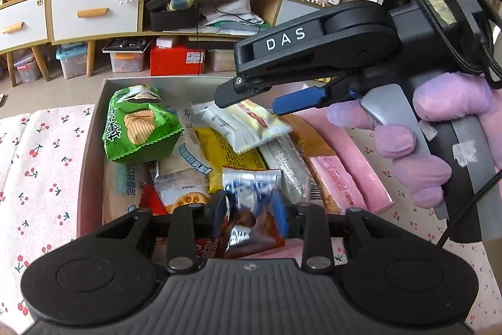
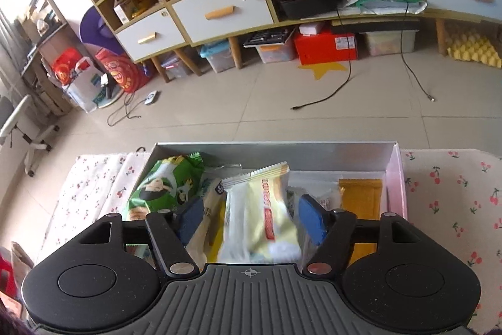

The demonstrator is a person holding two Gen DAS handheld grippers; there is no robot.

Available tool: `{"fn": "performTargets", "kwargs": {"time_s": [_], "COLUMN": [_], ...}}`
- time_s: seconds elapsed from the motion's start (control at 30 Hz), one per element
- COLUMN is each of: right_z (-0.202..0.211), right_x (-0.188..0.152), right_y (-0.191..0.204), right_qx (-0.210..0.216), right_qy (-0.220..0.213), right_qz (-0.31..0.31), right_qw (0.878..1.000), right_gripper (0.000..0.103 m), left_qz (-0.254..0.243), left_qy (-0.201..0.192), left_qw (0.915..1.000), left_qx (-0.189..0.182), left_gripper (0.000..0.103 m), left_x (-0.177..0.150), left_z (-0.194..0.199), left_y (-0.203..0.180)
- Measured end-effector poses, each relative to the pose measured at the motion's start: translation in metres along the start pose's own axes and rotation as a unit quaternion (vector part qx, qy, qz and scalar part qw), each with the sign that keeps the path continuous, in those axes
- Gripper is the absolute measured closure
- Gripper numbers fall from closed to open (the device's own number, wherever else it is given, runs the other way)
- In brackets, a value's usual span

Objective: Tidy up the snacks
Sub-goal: 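Lower both snacks into the box and open both tools, then grasp the red candy packet with the left tool while the right tool grasps the brown wafer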

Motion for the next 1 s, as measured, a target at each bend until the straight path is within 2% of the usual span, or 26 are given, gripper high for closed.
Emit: {"fn": "performTargets", "kwargs": {"time_s": [0.13, 0.2, 0.27, 0.37, 0.6, 1.0], "right_z": [0.009, 0.015, 0.023, 0.036, 0.066, 0.118], "right_x": [0.0, 0.0, 0.0, -0.001, -0.006, -0.044], "right_y": [0.003, 0.004, 0.006, 0.008, 0.012, 0.008], "right_qx": [-0.005, -0.004, -0.004, -0.006, -0.007, -0.029], "right_qy": [0.003, 0.001, 0.0, -0.004, -0.014, -0.021], "right_qz": [0.005, 0.005, 0.005, 0.005, 0.007, 0.014], "right_qw": [1.0, 1.0, 1.0, 1.0, 1.0, 0.999], "right_gripper": [0.035, 0.035, 0.035, 0.03, 0.025, 0.018], "left_qz": [-0.001, -0.002, -0.005, -0.002, -0.008, -0.014], "left_qy": [-0.002, -0.004, -0.005, -0.006, -0.003, 0.018], "left_qw": [1.0, 1.0, 0.9999, 0.9999, 0.9999, 0.9991], "left_qx": [0.001, 0.005, 0.007, 0.008, 0.015, 0.035], "left_gripper": [0.06, 0.051, 0.048, 0.041, 0.025, 0.001], "left_x": [0.001, 0.002, 0.003, 0.004, 0.001, -0.021], "left_z": [0.006, 0.011, 0.015, 0.022, 0.038, 0.067], "left_y": [-0.002, -0.003, -0.004, -0.006, -0.013, -0.016]}}
Point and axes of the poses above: each gripper's, at about its wrist camera, not at the fingertips, and z roughly against the way its jaws point, y to its left, x to its top, the point moved 9 cm from there along -z, roughly the way its jaws point, and after that the axes turned 9 degrees about -y, right-handed, at the moved point
